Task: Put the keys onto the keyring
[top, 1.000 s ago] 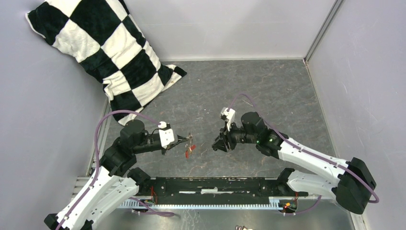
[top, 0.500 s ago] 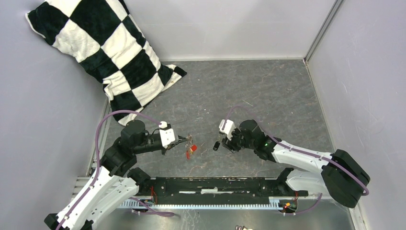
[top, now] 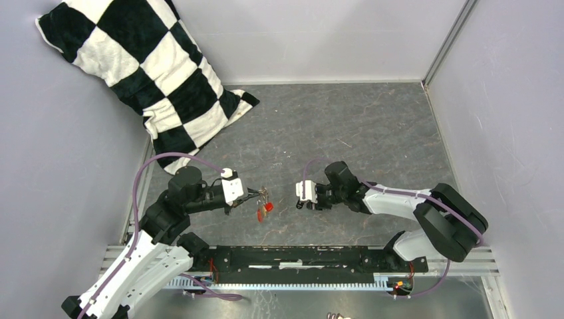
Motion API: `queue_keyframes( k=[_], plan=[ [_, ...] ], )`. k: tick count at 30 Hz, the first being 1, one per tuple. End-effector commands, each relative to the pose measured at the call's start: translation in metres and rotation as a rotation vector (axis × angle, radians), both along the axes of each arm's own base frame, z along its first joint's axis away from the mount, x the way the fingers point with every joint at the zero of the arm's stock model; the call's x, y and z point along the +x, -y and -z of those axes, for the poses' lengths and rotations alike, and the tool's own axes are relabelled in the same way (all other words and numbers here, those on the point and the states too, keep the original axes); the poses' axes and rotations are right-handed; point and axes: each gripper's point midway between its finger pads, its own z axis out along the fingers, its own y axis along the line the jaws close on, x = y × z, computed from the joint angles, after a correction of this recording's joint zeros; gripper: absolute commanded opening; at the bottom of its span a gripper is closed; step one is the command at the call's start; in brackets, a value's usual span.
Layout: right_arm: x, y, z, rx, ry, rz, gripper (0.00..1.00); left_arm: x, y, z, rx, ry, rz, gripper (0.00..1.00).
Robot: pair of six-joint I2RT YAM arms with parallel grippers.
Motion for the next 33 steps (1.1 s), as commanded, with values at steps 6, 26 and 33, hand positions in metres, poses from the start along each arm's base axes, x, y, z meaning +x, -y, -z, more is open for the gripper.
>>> queue_keyframes(
  k=[6,26,33],
  plan=[
    [0.025,-0.016,-0.018,0.024,0.157,-0.055,0.42,-0.001,0.000,-0.017,-0.031,0.045,0.009,0.02],
    [0.038,-0.018,0.006,-0.083,0.112,-0.063,0.42,-0.002,0.001,-0.024,-0.049,0.037,0.004,0.02],
    [0.034,-0.018,0.011,-0.087,0.041,-0.034,0.32,-0.003,0.001,-0.026,-0.058,0.036,0.005,0.02]
  ],
)
